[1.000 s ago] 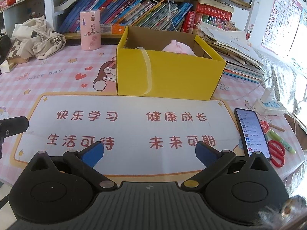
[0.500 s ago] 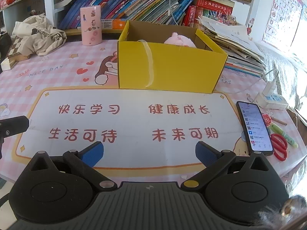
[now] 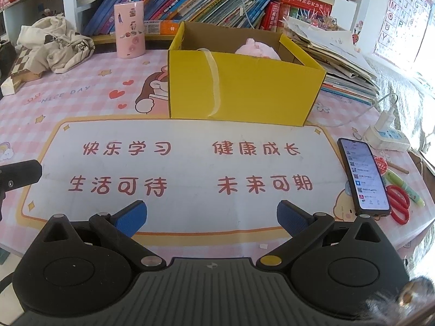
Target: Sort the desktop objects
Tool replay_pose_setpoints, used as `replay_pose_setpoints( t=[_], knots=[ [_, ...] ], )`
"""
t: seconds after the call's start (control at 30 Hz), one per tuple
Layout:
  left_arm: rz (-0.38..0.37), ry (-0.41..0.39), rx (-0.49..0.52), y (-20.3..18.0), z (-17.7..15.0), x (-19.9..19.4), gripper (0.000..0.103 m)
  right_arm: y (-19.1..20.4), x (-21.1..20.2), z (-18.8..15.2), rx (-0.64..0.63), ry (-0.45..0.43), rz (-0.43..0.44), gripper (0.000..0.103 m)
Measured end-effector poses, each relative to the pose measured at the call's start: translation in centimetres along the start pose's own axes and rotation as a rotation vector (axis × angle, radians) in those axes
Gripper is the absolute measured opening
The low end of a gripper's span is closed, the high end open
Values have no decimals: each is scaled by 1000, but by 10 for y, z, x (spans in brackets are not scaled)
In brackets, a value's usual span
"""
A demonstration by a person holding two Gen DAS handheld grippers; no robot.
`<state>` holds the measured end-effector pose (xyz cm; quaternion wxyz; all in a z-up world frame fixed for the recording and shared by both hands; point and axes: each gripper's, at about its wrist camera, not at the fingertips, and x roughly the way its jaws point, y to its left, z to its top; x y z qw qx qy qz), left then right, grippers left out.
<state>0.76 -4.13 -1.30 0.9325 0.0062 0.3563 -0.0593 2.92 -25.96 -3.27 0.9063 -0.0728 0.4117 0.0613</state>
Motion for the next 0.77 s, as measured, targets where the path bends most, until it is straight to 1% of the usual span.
replay_pose_setpoints(
  t=[0.17, 0.5, 0.67, 0.77],
  knots=[
    [0, -9, -20, 3, 1, -1, 103, 1, 2, 1, -7, 5, 4, 103],
    [-15, -1, -30, 2, 2, 2, 103, 2, 5, 3, -19, 16, 10, 103],
    [-60, 14, -26, -1, 1, 6, 103, 2, 7, 3, -23, 22, 13, 103],
    [-65, 25, -3, -6, 1, 9, 103, 1, 9, 4, -25, 29, 17, 103]
  ],
)
